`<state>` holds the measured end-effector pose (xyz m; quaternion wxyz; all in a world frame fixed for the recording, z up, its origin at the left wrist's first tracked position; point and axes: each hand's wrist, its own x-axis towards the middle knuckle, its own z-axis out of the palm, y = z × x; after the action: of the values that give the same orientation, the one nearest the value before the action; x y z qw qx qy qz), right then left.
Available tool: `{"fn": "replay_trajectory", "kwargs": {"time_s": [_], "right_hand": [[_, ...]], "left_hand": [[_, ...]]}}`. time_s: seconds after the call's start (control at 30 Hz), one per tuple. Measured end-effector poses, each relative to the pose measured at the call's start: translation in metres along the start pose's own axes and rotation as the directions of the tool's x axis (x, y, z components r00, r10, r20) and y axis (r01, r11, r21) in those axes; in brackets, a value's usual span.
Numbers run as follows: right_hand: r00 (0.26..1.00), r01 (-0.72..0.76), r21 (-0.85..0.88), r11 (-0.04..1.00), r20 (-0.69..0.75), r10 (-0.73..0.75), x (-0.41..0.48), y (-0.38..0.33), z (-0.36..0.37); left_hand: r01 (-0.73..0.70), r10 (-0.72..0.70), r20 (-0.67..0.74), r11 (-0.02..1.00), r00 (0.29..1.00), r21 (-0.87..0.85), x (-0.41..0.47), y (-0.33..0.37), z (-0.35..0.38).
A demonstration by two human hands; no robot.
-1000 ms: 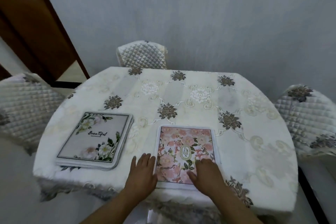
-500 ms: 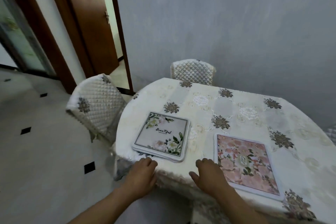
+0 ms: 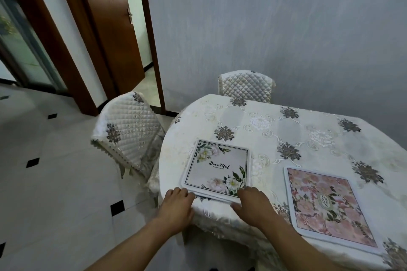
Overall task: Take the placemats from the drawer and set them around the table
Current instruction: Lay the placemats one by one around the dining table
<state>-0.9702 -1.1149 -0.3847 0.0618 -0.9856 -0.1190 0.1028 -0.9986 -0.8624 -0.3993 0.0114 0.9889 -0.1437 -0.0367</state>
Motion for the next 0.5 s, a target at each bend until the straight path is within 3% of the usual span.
{"fn": "replay_trajectory", "kwargs": {"time_s": [0.23,0.5], "right_hand": [[0.997,-0.043,0.105,0.994,0.065,0.036,0.092,0.027,0.03],[0.96,-0.228,0.135,0.964,0.198,0.199,0.147,0.056,0.061]], "left_hand": [[-0.004,0.004,0.084,1.0,0.996,0.004,0.094,-0.026,0.028],[0.143,-0.137,0.202,0.99,0.97,-0.012,0.162,-0.052,0.074]]}}
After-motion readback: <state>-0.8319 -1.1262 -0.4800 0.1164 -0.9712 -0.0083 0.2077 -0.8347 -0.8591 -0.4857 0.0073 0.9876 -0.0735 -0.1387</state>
